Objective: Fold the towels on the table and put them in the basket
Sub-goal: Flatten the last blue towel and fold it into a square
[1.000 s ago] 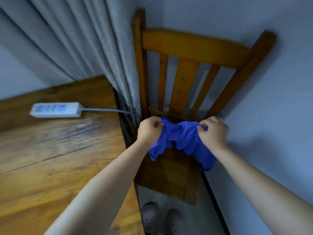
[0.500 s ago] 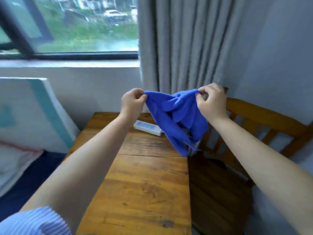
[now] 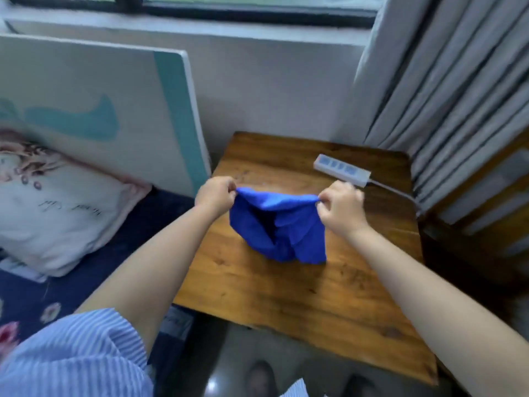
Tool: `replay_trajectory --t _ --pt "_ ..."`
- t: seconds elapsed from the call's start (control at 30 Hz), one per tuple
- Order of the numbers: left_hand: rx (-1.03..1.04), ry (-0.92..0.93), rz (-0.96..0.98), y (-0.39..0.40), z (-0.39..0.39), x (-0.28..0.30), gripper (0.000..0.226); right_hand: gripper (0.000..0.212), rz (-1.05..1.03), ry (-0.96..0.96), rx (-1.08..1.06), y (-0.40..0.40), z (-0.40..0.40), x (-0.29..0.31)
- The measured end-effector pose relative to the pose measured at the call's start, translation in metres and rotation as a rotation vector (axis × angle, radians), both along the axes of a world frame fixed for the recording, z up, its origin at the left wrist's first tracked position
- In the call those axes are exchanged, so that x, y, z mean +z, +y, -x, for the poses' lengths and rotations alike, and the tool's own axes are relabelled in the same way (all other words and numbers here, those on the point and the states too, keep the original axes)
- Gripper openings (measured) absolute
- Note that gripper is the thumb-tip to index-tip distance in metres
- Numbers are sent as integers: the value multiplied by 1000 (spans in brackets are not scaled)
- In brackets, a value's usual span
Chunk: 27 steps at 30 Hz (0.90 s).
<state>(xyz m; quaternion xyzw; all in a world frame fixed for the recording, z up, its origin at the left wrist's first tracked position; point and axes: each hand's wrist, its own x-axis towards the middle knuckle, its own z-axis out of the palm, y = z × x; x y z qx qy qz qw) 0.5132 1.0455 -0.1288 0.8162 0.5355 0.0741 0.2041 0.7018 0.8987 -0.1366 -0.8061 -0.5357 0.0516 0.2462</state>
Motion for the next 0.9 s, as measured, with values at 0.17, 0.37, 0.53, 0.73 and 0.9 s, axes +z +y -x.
replay_trajectory --t 0.17,0.37,0.53,0.73,0.9 --pt "-83 437 326 -13 52 -89 30 24 955 128 288 -3 38 -74" --pt "60 439 521 -39 65 -147 32 22 795 184 56 19 15 -108" --pt "333 340 649 -60 53 -175 43 27 631 62 12 51 6 -124" --pt "769 -16 752 -70 40 -194 41 35 626 -41 120 87 20 -147" --pt "1110 -390 756 -62 34 -210 19 31 506 40 153 91 25 -151"
